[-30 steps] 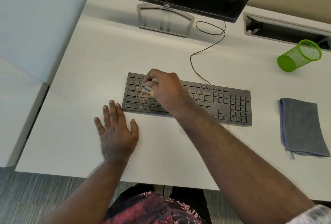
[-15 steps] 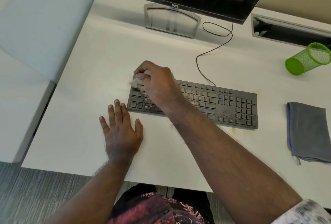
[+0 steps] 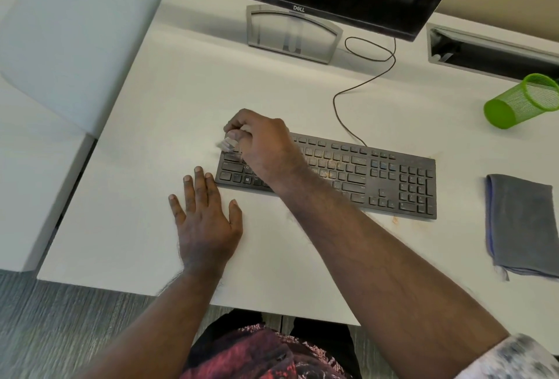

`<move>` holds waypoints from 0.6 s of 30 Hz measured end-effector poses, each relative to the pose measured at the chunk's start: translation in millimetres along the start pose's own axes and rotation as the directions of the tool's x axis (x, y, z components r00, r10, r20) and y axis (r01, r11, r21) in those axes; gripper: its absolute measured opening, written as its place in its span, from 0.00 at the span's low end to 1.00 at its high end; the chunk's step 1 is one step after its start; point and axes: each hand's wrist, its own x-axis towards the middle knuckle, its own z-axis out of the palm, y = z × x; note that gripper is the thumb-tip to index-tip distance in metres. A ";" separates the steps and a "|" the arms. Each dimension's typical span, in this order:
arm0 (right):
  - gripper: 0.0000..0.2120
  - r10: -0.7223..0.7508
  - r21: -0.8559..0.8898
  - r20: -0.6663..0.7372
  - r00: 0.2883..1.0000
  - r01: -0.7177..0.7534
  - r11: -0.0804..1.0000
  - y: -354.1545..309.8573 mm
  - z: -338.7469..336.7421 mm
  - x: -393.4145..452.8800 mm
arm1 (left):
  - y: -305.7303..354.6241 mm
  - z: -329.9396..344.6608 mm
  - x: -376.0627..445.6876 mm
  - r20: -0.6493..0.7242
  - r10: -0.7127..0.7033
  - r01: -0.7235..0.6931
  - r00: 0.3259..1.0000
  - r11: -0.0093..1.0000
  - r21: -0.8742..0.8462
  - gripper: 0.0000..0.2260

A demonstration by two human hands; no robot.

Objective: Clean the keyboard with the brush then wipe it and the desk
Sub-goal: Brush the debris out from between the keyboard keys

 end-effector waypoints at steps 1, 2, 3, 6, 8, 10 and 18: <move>0.04 0.001 0.015 -0.023 1.000 0.000 1.000 0.2 -3.7 -0.4 | 0.4 0.0 0.0 -0.003 0.001 -0.001 1.000 1.000 -0.001 0.34; 0.04 -0.005 0.010 -0.053 0.999 0.006 1.000 0.6 -9.2 -0.4 | 0.7 0.0 0.0 -0.007 0.001 -0.001 1.000 1.000 -0.003 0.34; 0.04 -0.015 -0.004 -0.082 0.997 0.014 1.000 1.3 -15.8 0.1 | 1.0 0.4 0.3 -0.013 -0.001 0.001 1.000 1.000 -0.005 0.34; 0.04 -0.008 -0.077 -0.131 0.991 -0.002 0.997 8.0 -36.1 1.4 | 0.4 1.7 -0.1 -0.032 0.003 -0.004 0.999 1.000 -0.010 0.33; 0.04 0.015 -0.135 -0.123 0.992 -0.032 0.990 13.6 -42.6 2.0 | -0.2 2.2 -0.2 -0.029 0.008 -0.008 1.000 1.000 -0.006 0.33; 0.04 0.040 -0.129 -0.099 0.994 -0.052 0.990 16.9 -39.8 2.2 | -0.3 2.3 -0.2 -0.027 0.007 -0.007 1.000 1.000 -0.002 0.33; 0.04 -0.002 -0.018 -0.047 0.999 0.002 1.000 10.7 -11.0 2.7 | 0.6 0.5 -0.6 -0.019 0.004 -0.003 1.000 1.000 0.004 0.34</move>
